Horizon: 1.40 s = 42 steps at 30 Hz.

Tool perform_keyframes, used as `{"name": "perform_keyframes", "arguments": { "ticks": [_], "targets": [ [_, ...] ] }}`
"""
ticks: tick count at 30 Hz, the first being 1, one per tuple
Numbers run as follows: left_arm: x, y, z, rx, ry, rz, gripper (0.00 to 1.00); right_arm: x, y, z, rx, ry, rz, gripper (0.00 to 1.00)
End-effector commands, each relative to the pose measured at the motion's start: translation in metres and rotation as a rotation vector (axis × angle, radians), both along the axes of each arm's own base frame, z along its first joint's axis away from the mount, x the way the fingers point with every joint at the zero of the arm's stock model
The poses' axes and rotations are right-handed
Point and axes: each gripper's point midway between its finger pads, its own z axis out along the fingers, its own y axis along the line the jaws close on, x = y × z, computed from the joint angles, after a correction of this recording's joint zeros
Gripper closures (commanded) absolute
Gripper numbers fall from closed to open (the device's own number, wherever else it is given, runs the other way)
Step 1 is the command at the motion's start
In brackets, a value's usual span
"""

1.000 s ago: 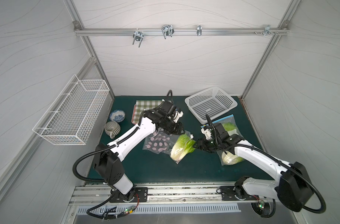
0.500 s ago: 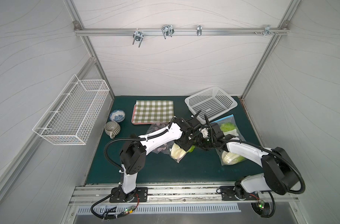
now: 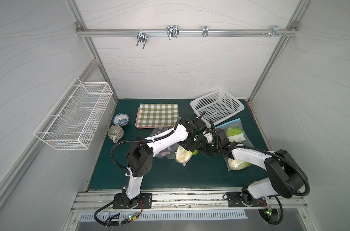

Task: Put the chinese cabbages into a zipper bag and zip it
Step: Pick up the zipper food storage bag at the center of the board.

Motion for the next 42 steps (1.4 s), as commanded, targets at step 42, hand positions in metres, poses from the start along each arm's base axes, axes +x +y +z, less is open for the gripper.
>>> {"name": "perform_keyframes", "arguments": {
  "ticks": [42],
  "targets": [
    [0.097, 0.043, 0.182, -1.123, 0.034, 0.700, 0.99, 0.014, 0.023, 0.127, -0.047, -0.486, 0.161, 0.40]
  ]
}}
